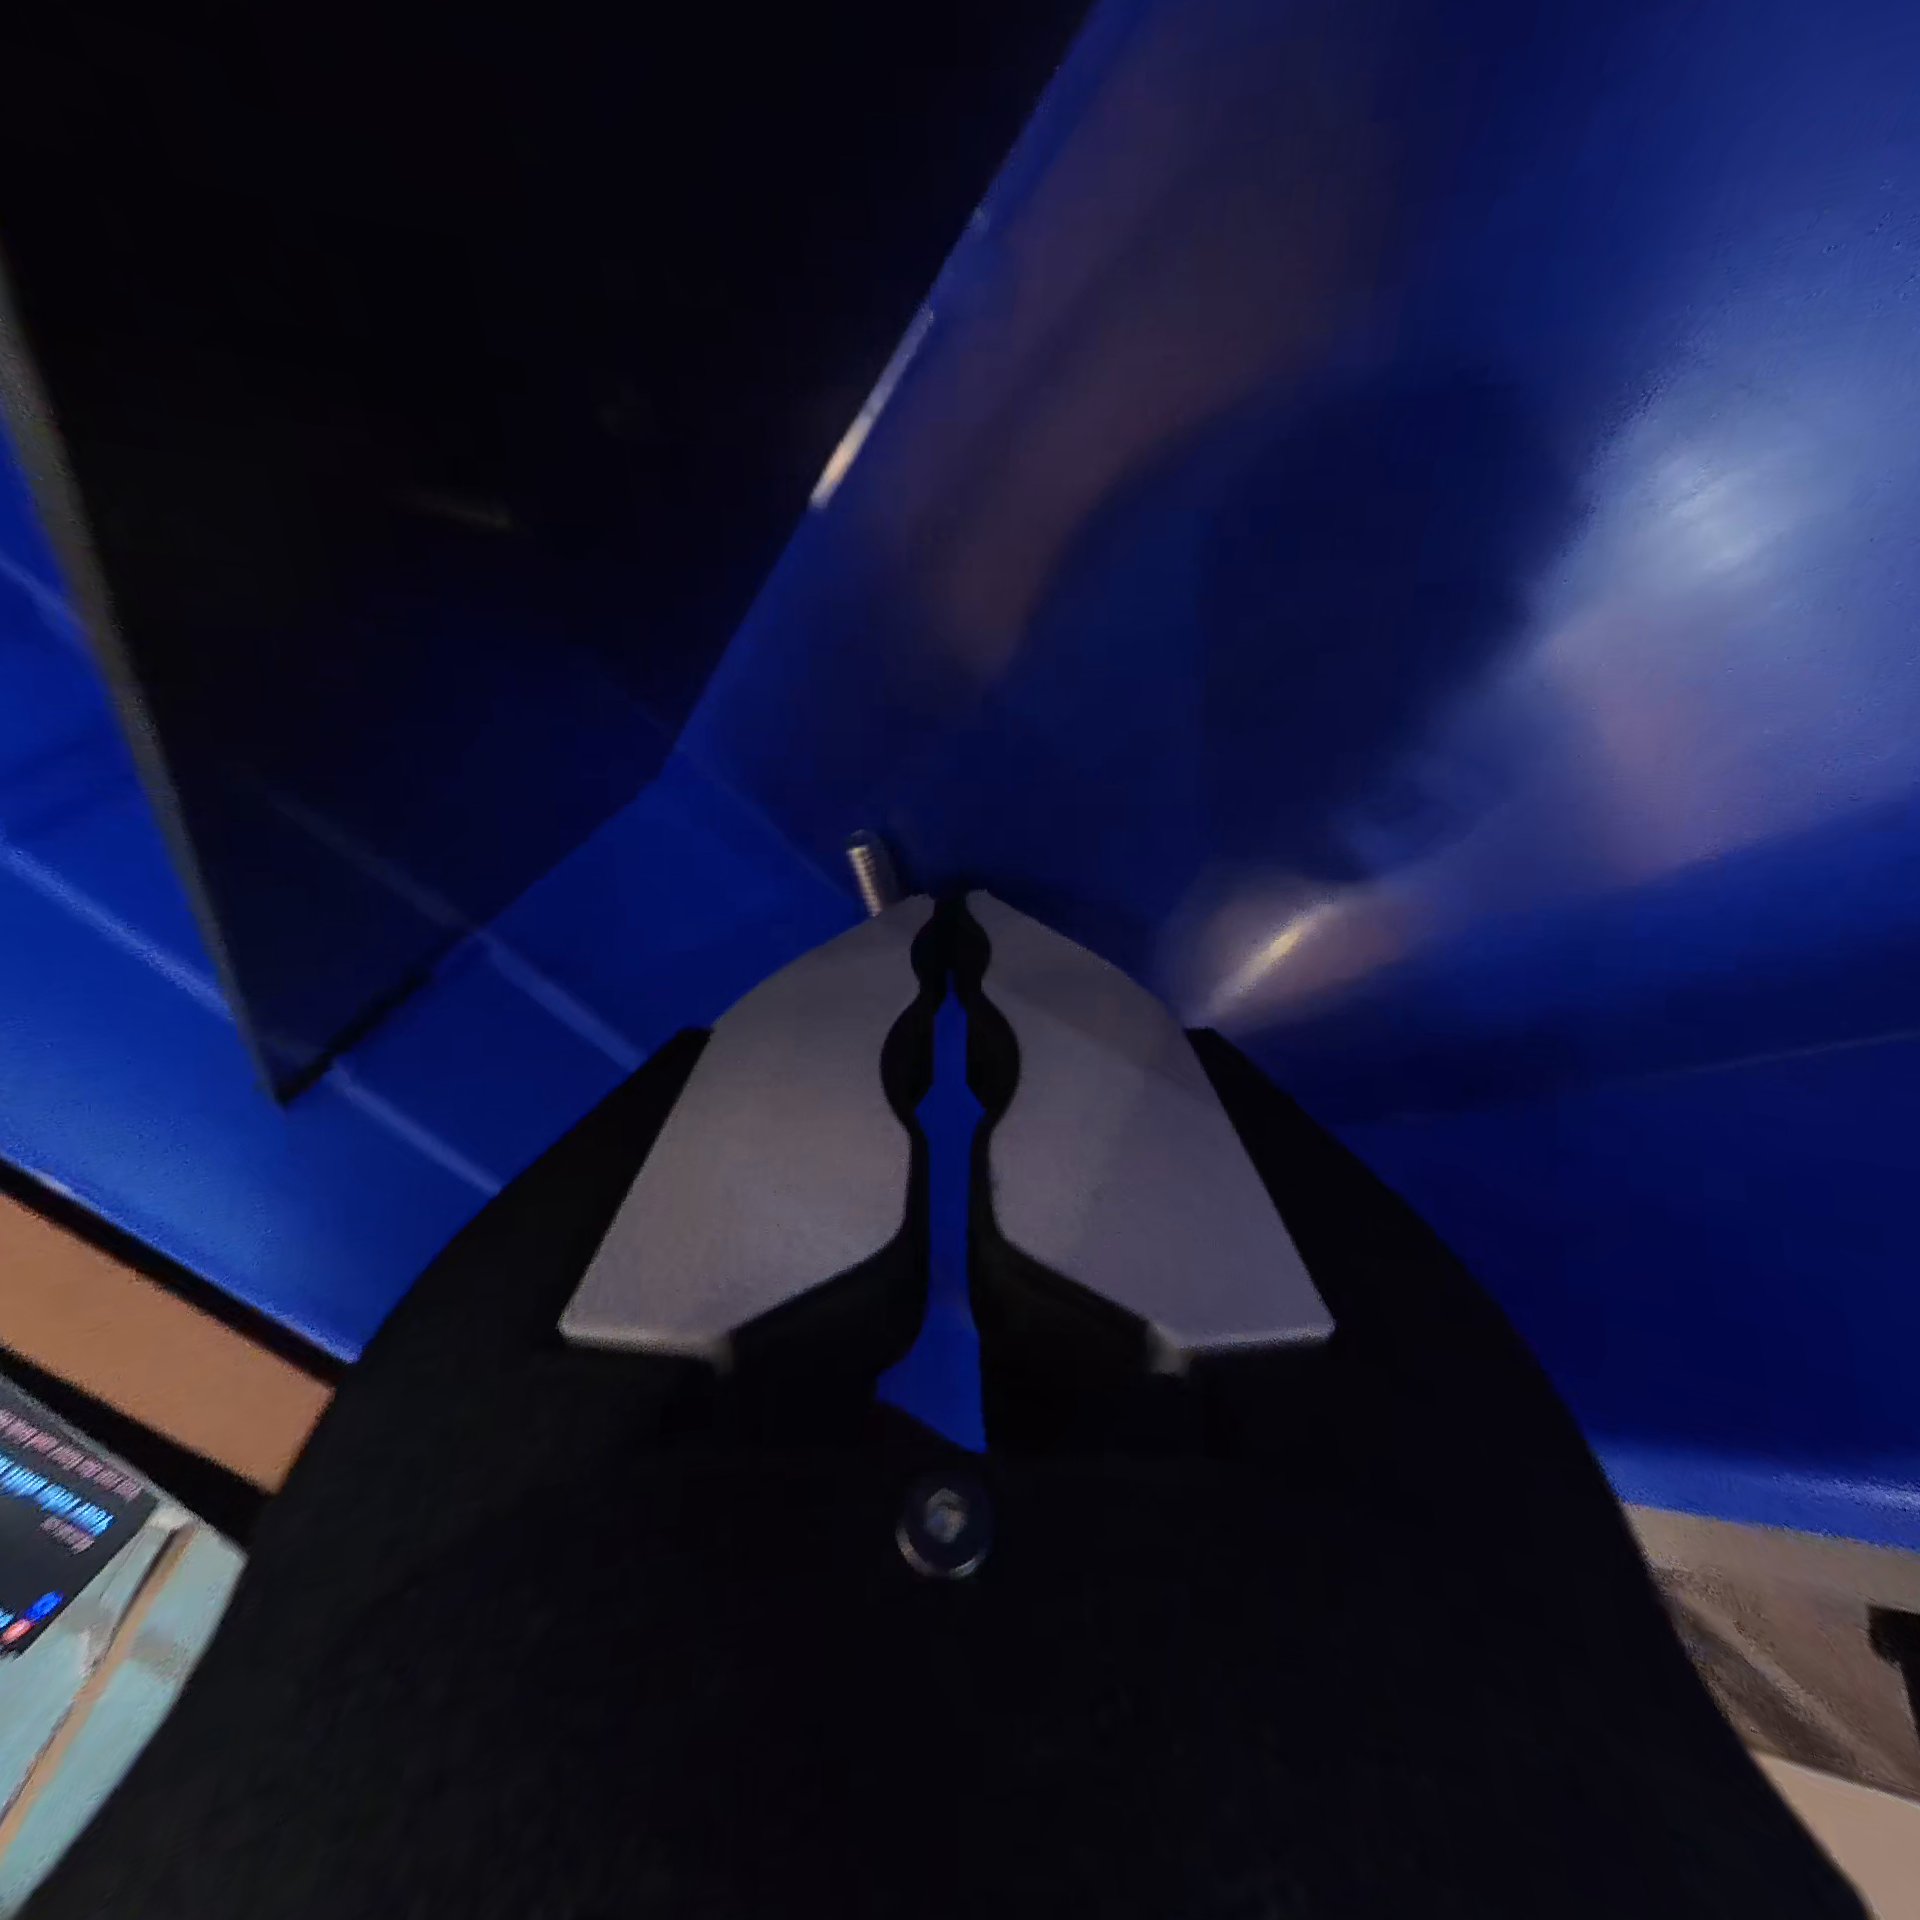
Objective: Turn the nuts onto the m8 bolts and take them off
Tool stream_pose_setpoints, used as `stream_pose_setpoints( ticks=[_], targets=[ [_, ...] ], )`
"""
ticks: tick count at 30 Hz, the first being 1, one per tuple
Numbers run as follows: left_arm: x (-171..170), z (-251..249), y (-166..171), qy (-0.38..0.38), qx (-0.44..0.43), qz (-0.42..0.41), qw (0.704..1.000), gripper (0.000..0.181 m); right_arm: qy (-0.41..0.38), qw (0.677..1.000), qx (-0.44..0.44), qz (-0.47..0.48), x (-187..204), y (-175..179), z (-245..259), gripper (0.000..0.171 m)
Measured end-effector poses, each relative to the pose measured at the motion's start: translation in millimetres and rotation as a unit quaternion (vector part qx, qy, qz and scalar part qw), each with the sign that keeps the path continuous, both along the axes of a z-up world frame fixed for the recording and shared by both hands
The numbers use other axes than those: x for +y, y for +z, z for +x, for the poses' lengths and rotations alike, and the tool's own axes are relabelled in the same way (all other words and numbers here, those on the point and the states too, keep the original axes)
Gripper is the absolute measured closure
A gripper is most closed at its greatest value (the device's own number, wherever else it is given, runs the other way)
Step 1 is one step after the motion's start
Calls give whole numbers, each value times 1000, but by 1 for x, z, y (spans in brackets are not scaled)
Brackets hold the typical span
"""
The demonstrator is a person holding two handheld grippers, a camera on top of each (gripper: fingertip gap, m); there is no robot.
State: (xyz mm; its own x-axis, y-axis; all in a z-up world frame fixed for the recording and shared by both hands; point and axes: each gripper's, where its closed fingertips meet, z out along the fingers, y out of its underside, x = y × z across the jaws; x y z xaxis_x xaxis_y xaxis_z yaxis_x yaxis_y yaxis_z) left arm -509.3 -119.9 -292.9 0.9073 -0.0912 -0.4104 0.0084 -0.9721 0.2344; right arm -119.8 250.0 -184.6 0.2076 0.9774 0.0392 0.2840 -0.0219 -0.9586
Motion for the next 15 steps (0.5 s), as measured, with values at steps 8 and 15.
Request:
stream_pose_setpoints(
  ticks=[8,15],
  targets=[
    [9,9,28,18,22,81,996,181,3,1000,-1,5,-4,2,-1,119],
    [3,20,46,-58,-3,82,995,154,6,1000,-1,6,-6,2,-2,120]
  ],
)
